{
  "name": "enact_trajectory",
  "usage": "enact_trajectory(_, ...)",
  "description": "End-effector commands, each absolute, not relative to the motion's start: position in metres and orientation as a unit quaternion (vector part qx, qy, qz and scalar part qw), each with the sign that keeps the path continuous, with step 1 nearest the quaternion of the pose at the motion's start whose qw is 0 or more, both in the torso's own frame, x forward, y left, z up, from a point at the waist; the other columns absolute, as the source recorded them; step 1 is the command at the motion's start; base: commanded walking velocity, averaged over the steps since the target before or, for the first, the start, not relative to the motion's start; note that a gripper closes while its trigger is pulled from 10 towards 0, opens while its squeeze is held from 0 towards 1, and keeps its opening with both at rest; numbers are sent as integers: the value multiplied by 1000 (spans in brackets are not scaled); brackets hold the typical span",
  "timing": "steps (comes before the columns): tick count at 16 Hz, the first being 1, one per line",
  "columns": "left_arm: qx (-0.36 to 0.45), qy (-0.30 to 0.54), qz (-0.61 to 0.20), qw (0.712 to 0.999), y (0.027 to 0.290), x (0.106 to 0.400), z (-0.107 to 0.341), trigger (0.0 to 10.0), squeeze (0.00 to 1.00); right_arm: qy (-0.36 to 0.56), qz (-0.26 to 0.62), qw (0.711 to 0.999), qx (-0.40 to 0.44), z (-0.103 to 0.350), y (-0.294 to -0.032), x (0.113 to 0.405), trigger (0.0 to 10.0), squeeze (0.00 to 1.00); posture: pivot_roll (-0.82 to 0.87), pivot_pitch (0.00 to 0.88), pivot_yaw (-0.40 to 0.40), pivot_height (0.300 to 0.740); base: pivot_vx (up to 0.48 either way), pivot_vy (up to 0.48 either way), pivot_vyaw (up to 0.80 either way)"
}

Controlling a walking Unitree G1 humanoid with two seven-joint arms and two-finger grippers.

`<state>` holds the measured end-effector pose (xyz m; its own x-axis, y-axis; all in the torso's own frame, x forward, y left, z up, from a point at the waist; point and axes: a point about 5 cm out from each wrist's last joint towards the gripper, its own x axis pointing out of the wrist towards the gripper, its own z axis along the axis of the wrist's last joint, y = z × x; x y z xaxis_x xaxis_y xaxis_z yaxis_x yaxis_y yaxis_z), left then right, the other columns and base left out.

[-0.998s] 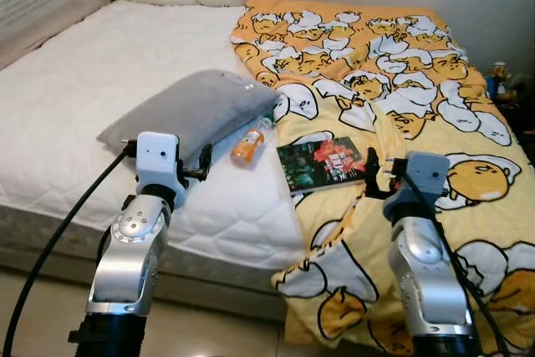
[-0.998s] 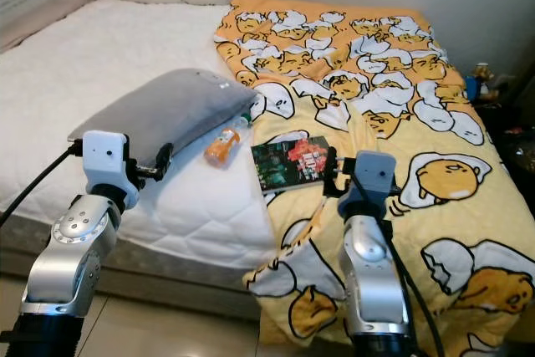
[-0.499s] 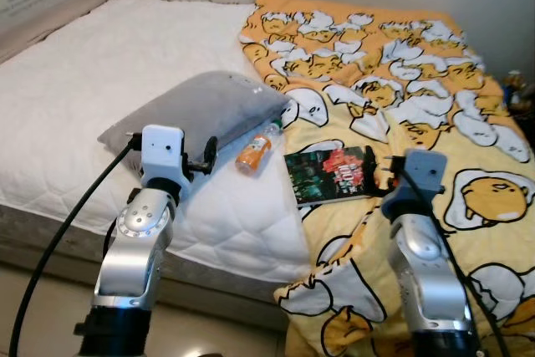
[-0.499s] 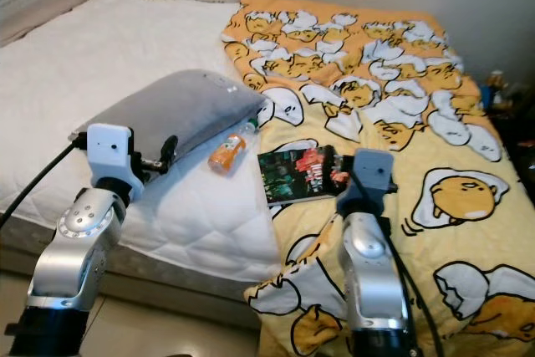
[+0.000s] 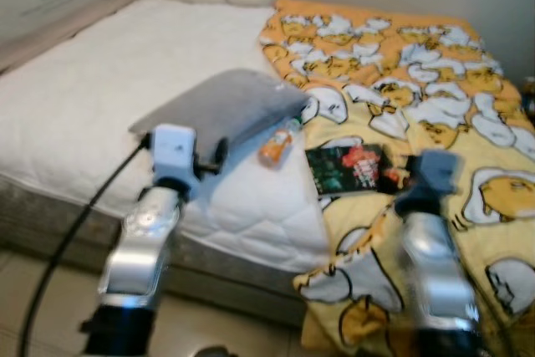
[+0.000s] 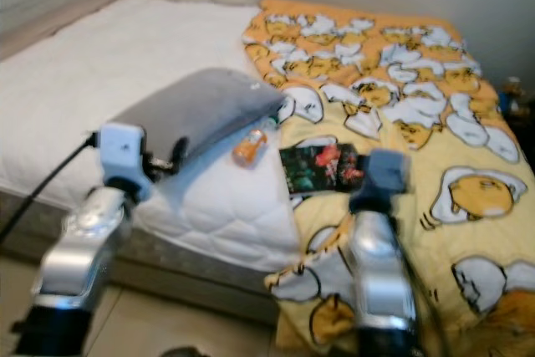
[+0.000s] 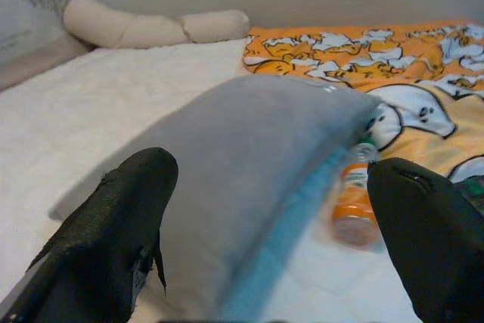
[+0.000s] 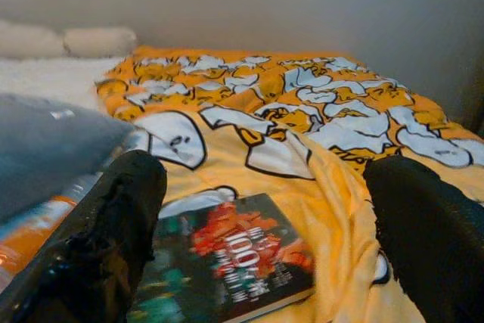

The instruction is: Clean up the room

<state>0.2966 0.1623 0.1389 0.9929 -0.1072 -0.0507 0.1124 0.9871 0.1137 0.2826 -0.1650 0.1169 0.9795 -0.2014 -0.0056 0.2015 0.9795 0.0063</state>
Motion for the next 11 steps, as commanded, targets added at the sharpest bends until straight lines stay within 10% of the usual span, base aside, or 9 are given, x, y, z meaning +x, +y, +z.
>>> enact_trajectory(1, 53, 11, -68, 996, 153, 301, 145, 10000, 714, 4, -116, 993, -14, 118, -176, 283, 10000, 0, 50, 12, -13, 740, 0, 394, -800)
enact_trajectory(11, 46, 16, -58, 997, 151, 298, 141, 10000, 722, 31, -104, 994, -1, 111, -177, 277, 10000, 0, 33, 9, -10, 740, 0, 379, -188)
